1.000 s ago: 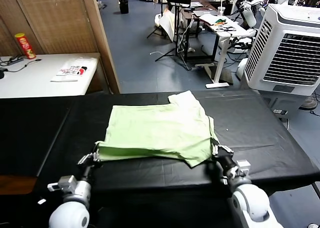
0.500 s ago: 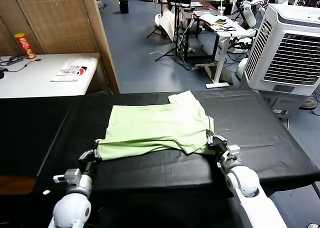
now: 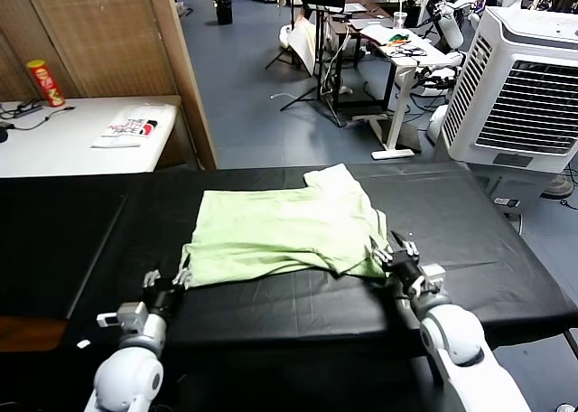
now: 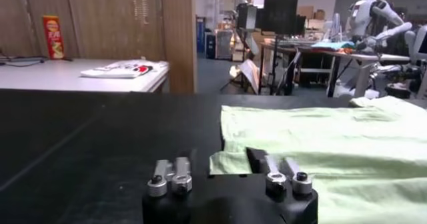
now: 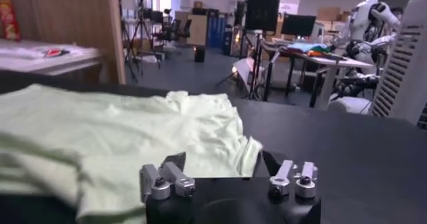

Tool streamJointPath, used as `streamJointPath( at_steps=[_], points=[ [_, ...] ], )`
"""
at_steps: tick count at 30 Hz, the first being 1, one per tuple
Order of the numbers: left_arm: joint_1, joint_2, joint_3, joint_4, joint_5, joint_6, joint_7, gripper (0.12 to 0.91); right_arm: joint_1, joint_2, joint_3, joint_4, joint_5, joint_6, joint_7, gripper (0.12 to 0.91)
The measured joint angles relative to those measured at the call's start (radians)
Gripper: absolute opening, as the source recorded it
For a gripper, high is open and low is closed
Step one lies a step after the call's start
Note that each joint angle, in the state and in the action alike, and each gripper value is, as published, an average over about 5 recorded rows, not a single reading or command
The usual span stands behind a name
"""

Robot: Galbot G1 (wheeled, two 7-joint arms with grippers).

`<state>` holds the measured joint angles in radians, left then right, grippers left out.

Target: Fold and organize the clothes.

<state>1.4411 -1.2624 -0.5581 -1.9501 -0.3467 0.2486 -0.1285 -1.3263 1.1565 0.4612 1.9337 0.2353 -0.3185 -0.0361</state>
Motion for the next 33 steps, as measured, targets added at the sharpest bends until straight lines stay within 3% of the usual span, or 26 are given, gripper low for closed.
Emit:
streamJointPath(
  at_steps=[3,5,14,17,22,26,29,33],
  points=[
    [0.019,0.008,0.000,-0.008,0.003,0.018,0.025,0.797,-0.035,0.001,0.000,0.011,-0.008,-0.001,0.000,0.790],
    [0.030,0.012,-0.001,-0.010,0.001,0.028,0.040,0.798,-0.051,0.003,-0.002,0.014,-0.012,-0.002,-0.001,0.742],
    [0.037,0.016,-0.009,0.002,-0.066,0.058,0.046,0.782,-0.071,0.015,-0.003,0.008,-0.013,-0.018,0.000,0.265],
    [0.035,0.017,-0.010,0.008,-0.084,0.064,0.047,0.685,-0.068,0.018,-0.006,0.003,-0.011,-0.021,0.001,0.159],
    [0.029,0.025,-0.010,0.012,-0.140,0.085,0.047,0.405,-0.052,0.008,-0.008,-0.002,0.021,-0.047,0.010,0.127],
    [0.033,0.041,-0.009,-0.001,-0.110,0.094,0.043,0.193,-0.048,-0.016,0.003,0.020,0.081,-0.098,0.020,0.126],
    [0.045,0.063,-0.009,-0.017,-0.048,0.095,0.040,0.126,-0.056,-0.042,0.015,0.048,0.123,-0.142,0.028,0.124],
    [0.074,0.106,-0.014,-0.045,0.003,0.102,0.037,0.128,-0.080,-0.082,0.031,0.096,0.148,-0.211,0.043,0.123]
  ],
)
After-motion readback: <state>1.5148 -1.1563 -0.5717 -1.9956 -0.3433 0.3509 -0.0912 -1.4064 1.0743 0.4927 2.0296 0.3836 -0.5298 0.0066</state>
